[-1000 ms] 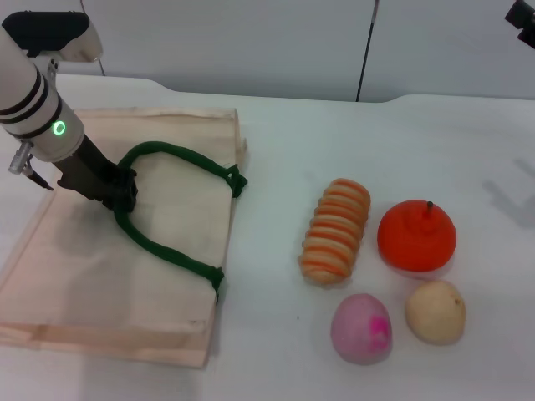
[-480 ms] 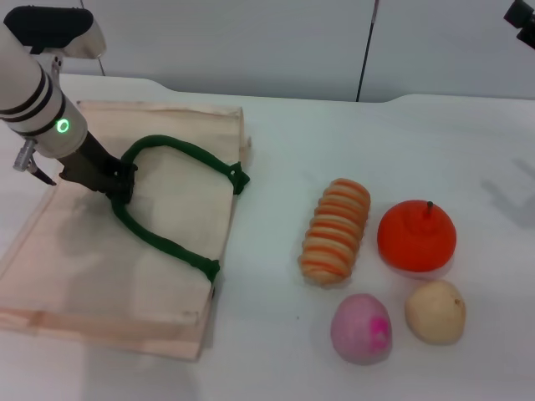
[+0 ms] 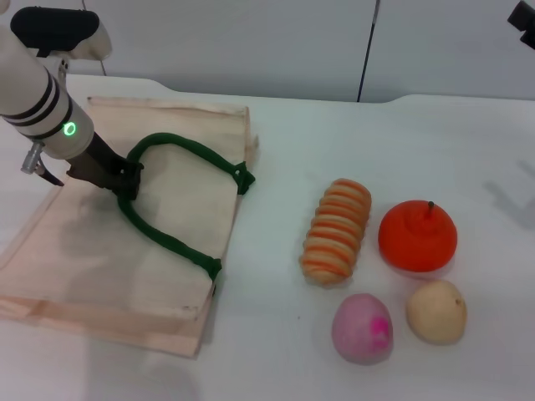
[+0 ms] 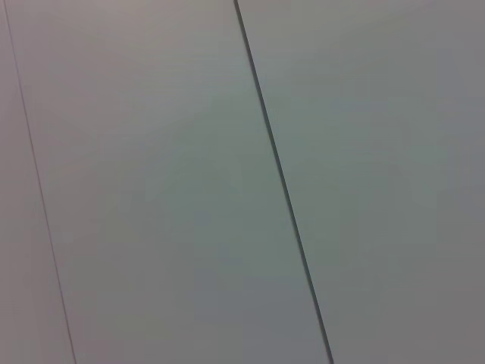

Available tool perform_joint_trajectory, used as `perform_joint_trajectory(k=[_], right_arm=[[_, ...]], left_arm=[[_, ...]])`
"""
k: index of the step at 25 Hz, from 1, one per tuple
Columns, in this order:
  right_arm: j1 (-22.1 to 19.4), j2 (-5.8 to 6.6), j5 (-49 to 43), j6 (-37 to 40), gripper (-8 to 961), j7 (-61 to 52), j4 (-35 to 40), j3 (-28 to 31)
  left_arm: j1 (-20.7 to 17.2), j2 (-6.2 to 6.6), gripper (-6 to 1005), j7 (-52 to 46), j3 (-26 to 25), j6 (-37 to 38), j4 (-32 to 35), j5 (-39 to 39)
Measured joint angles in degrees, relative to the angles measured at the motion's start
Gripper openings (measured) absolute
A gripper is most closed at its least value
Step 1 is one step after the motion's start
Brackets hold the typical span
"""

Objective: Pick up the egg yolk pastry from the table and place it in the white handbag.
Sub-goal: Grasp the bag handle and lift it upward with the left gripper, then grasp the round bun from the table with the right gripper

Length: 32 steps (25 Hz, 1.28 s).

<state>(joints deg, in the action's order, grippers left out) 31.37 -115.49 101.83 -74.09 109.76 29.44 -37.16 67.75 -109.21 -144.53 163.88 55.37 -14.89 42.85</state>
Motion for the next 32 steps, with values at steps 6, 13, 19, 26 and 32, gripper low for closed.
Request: perform_joint_trajectory(k=[6,13,19,26,32], right_arm=[[-0.2,0.01,-0.3,0.2,836,0.0,0.0,0.0],[-1.4,0.31,-0.4,0.6,835,0.0,0.0,0.0],[-1.5,0.40,-0.4,0.6,834,0.0,0.0,0.0],[-1.6,0.77,-1.2,-0.5,833,0.0,0.0,-0.2],[-1.7,3.63,-8.8,-8.3,832,-1.8,0.5,0.1]], left_arm=[[-0.1,-0.62,138,1.0,0.0,-0.5,-0.3,-1.6],[-1.8,-1.38,136,8.6,0.0,4.4,-4.3,-12.8],[-3.8,-3.43,136,17.7,0.1,18.2,-19.0,-26.8],[-8.0,-5.48,135,26.2,0.1,35.7,-34.7,-43.6],[-12.8,-3.45,135,31.2,0.1,49.4,-36.3,-59.8]])
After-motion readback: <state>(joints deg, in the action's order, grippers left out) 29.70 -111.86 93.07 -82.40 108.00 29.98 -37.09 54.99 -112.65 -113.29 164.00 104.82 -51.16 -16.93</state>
